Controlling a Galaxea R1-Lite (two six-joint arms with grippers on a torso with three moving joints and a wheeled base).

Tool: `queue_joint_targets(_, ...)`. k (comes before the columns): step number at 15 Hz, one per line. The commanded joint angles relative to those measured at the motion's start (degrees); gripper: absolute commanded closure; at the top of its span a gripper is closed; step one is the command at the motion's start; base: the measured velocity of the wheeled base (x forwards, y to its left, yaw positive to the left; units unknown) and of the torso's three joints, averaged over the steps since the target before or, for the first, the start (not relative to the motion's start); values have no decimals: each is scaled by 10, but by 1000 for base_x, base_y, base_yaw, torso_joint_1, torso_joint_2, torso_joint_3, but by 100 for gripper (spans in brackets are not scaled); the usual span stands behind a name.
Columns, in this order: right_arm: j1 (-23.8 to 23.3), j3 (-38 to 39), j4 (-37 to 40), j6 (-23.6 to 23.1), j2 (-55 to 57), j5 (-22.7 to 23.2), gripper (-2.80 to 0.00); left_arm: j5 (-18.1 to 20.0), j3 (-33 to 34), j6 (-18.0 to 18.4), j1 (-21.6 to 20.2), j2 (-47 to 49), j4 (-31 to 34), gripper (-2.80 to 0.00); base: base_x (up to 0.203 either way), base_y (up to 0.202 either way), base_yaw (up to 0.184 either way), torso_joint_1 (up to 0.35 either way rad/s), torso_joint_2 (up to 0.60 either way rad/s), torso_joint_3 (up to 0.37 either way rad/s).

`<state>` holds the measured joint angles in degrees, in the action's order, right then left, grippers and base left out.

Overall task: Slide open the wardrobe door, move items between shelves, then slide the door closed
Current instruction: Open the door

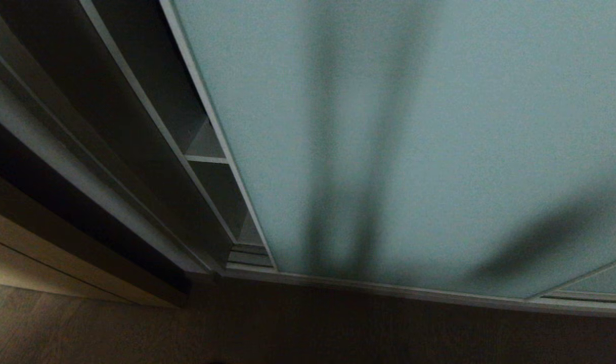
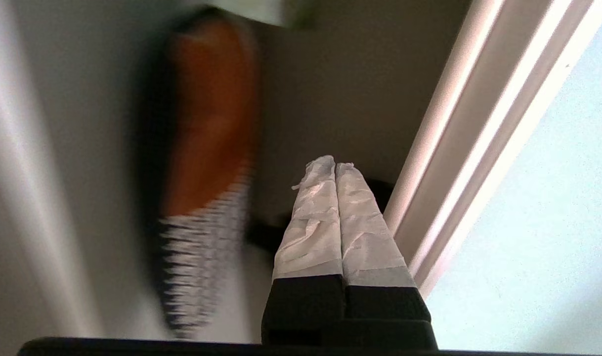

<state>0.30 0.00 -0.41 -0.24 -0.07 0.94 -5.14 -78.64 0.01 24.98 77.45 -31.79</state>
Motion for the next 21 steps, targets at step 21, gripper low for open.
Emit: queue_joint_targets(21, 0, 0, 0, 0, -1, 0, 0, -145, 122, -33, 28, -139, 211, 0, 0, 0, 0, 0, 0, 0)
